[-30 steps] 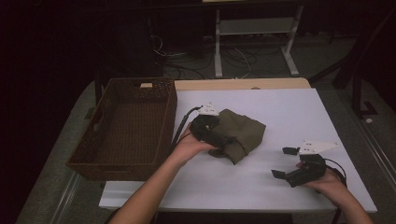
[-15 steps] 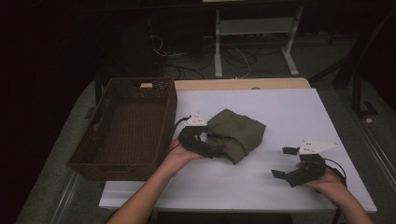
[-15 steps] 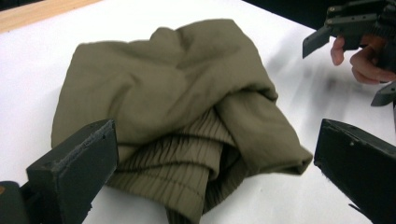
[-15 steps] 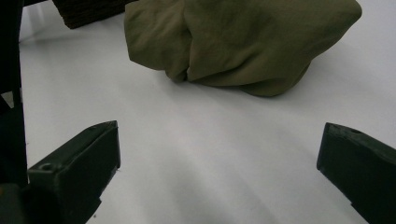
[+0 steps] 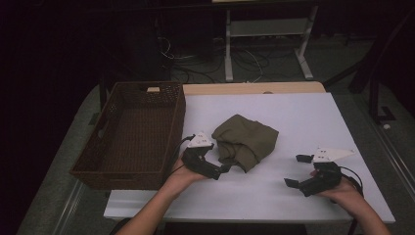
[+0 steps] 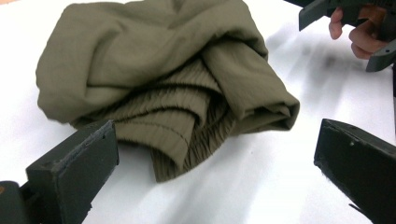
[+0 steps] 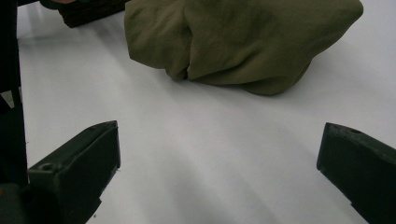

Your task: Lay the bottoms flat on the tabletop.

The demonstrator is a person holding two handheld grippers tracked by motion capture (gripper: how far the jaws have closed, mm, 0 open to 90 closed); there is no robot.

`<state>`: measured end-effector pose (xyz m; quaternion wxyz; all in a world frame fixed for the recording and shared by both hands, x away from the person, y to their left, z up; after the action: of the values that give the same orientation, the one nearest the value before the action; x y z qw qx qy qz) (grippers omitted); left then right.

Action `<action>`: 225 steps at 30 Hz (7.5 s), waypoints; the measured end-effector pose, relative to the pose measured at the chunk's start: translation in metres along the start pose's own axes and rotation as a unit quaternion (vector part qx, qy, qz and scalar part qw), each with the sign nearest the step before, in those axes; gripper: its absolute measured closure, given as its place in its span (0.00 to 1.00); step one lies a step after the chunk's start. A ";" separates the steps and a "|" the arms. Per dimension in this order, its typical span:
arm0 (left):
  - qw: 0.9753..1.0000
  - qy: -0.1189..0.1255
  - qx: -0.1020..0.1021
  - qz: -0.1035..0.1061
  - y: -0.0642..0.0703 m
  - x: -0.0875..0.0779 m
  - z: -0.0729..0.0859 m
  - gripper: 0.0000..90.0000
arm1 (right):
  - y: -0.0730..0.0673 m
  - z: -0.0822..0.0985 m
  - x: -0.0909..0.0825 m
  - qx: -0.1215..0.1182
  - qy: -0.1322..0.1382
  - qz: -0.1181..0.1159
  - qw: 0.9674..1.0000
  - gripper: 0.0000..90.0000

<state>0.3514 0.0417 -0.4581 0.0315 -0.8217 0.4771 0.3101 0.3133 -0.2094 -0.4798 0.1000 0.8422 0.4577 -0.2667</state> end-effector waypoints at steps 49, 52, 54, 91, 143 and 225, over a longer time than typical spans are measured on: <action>1.000 -0.027 -0.014 0.000 0.001 -0.006 0.045 0.00 | 0.003 -0.044 0.014 0.034 -0.004 -0.010 0.999 0.33; 0.999 -0.028 -0.019 0.001 -0.001 -0.006 0.046 0.00 | 0.002 -0.051 0.015 0.031 0.001 -0.012 0.999 0.34; 0.999 -0.028 -0.017 -0.001 -0.001 -0.007 0.045 0.00 | 0.004 -0.056 0.017 0.031 0.005 -0.013 0.999 0.34; 0.999 -0.033 -0.033 0.005 0.003 -0.002 0.048 0.00 | 0.008 -0.114 0.080 -0.013 -0.005 -0.055 0.998 0.49; 0.999 -0.025 -0.036 -0.001 -0.005 -0.003 0.044 0.00 | 0.021 -0.117 0.074 -0.021 0.029 -0.021 0.999 0.92; 0.999 -0.033 -0.037 0.000 -0.004 -0.002 0.046 0.00 | 0.125 -0.053 0.018 0.112 0.005 0.108 0.988 0.90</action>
<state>0.3321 0.0611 -0.4951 0.0169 -0.8116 0.4643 0.3540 0.4432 -0.2446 -0.4546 0.0307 0.8940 0.3319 -0.2994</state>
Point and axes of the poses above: each handheld gripper's, and its own axes: x roughly forward along the jaws, z roughly out of its underside, y roughly to its right, the point moved 9 cm from there along x, roughly forward along the jaws, and after that the axes turned 5 degrees about -x, right-handed, at the moved point
